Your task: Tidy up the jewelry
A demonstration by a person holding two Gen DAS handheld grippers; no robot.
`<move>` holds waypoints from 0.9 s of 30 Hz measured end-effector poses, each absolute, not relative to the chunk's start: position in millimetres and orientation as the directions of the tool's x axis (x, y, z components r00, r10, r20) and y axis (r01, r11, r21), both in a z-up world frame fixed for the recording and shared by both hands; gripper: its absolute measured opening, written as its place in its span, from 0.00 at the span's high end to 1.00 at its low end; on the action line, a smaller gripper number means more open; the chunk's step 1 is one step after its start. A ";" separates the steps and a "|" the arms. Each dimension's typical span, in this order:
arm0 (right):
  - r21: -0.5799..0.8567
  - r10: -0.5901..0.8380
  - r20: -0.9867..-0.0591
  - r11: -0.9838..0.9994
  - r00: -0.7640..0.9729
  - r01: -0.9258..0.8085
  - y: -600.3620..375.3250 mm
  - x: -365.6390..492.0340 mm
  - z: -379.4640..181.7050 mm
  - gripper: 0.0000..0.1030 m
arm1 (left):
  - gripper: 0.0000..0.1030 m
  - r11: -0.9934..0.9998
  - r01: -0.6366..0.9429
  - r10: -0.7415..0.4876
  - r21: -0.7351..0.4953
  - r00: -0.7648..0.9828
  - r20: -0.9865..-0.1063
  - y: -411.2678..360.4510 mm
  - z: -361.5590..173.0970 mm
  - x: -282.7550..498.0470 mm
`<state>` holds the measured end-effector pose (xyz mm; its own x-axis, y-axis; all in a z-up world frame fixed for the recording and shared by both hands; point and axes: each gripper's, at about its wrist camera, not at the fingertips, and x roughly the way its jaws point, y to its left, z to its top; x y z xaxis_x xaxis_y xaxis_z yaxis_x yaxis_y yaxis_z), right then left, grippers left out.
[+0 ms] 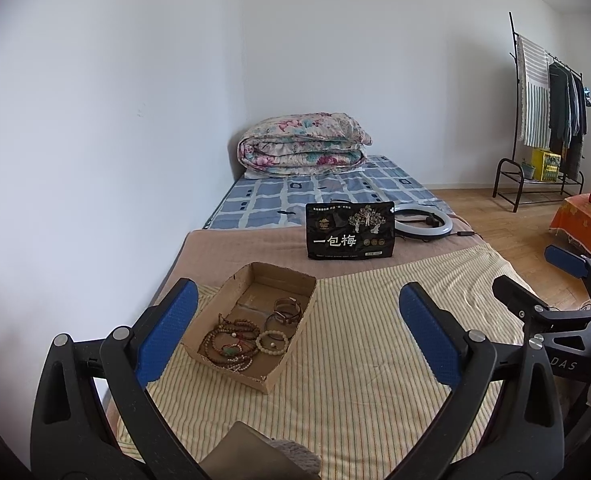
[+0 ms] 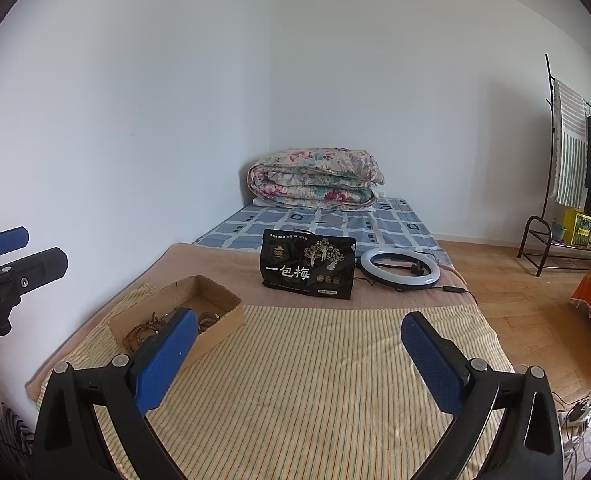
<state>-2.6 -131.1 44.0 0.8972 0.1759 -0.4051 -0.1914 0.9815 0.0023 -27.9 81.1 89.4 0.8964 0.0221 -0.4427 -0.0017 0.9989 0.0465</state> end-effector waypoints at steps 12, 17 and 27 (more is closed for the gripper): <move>0.002 0.169 -0.419 0.983 0.892 -0.186 -133.6 -0.5 40.6 0.00 | 0.01 0.999 0.005 0.014 0.041 0.896 -0.445 77.4 90.0 -24.3; 0.005 0.165 -0.427 0.984 0.889 -0.181 -135.6 2.7 36.5 0.00 | 0.01 0.999 0.004 0.016 0.044 0.896 -0.444 76.6 89.5 -24.5; 0.010 0.159 -0.438 0.985 0.885 -0.173 -139.9 6.3 31.0 0.00 | 0.01 0.999 0.010 0.013 0.049 0.896 -0.444 71.0 87.6 -21.3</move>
